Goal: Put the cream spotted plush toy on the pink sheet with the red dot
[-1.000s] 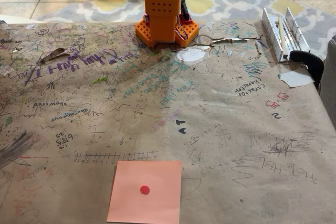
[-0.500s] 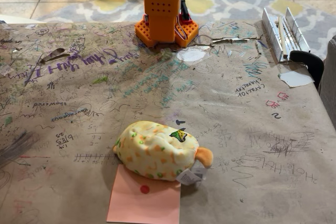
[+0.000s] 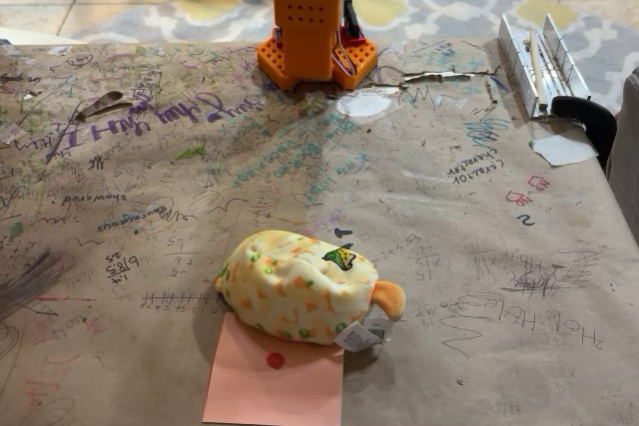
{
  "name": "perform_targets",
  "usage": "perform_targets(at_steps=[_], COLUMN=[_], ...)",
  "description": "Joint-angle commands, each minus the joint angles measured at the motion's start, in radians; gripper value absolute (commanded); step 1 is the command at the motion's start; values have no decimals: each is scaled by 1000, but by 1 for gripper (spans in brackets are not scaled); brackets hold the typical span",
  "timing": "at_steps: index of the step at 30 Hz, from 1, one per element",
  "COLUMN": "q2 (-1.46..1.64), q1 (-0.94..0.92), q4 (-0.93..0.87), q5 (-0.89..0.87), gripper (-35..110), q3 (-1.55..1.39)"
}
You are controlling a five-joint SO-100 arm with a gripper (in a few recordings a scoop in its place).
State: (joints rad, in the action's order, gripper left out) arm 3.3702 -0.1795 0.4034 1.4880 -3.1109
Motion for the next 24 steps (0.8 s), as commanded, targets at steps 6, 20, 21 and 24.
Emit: perform_targets(at_steps=[6, 20, 21, 24], q2=[8, 14, 14, 14], q1=[-6, -18, -25, -35], q4=[-25, -1229, -1229, -1229], q5=[-179, -1592, -1603, -1618], gripper=[0, 0, 0, 0], q3=[5, 3, 3, 3])
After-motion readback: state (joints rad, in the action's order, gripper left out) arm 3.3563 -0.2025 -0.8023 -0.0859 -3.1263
